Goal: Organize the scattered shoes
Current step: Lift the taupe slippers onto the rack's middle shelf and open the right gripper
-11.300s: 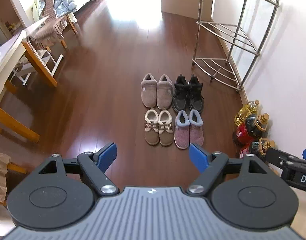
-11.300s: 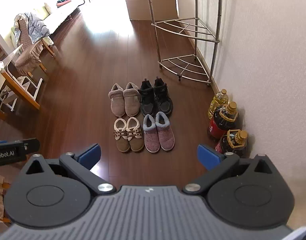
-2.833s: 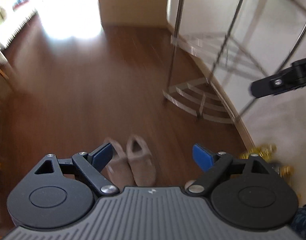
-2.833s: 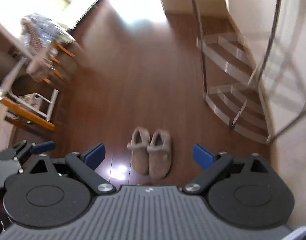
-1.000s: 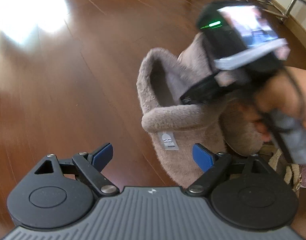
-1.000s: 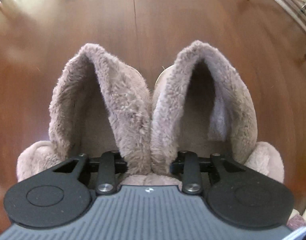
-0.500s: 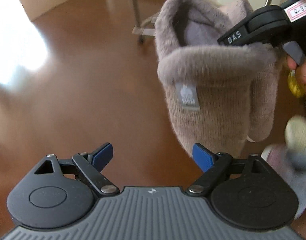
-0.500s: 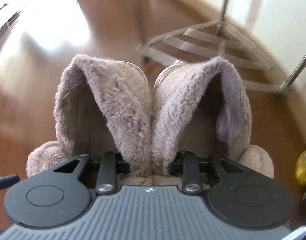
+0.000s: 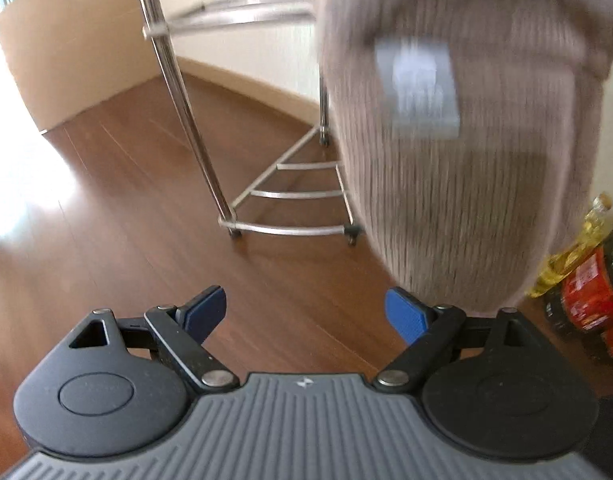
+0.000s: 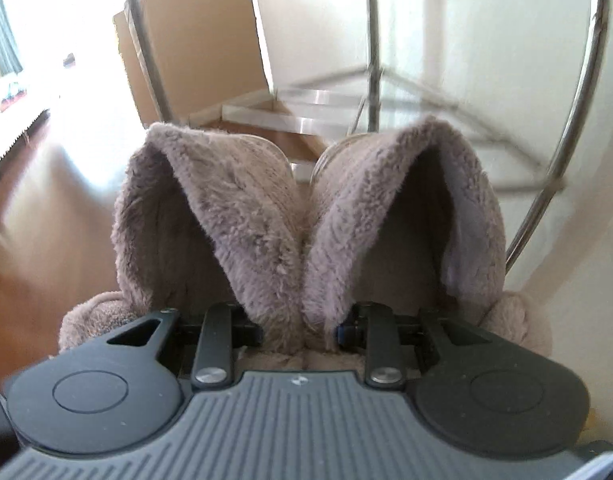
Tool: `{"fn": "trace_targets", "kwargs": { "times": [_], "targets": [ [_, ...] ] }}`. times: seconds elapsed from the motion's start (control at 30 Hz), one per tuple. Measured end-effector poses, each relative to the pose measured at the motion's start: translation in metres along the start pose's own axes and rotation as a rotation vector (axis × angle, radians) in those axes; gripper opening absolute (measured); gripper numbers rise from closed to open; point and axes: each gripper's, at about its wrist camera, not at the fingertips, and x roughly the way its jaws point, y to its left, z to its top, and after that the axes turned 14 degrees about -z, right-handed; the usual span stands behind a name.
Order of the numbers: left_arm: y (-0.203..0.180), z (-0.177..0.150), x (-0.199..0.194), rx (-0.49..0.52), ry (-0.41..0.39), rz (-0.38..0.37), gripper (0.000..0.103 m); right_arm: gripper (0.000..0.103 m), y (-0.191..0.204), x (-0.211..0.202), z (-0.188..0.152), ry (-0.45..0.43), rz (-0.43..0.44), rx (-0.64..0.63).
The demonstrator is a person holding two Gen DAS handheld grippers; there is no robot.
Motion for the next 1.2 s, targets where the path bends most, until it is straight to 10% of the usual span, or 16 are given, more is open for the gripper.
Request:
{"fn": "trace_targets", "kwargs": {
  "times": [0.33,0.63,0.7,0.77,0.93,1.03,1.2],
  "targets": [
    [-0.017,0.076,-0.038,0.006,-0.124,0.027,0.089,0.027,-0.005,0.021,0.161,0.036,-0.030,0.226],
    [-0.037,0.115,-0.021,0.026,-0.104,0.036,0.089,0.039,0.020,0.156,0.231,0.108,-0.131,0.115],
    [-0.036,0.116,-0.018,0.048,-0.090,0.034,0.089,0.048,0.009,0.148,0.232,0.056,-0.123,0.155],
    [-0.030,0.116,-0.009,0.072,-0.077,0.038,0.089,0.100,0.000,0.120,0.222,-0.082,-0.145,0.121],
    [-0.035,0.117,0.015,0.143,-0.058,0.064,0.088,0.076,-0.013,0.061,0.157,-0.214,-0.196,0.007],
    [-0.040,0.114,0.024,0.199,-0.024,0.060,0.084,0.046,-0.027,0.030,0.095,-0.128,-0.133,0.006],
    [-0.051,0.122,0.041,0.333,0.018,0.019,0.080,0.028,-0.021,0.042,0.024,0.146,-0.073,-0.052]
  ]
}}
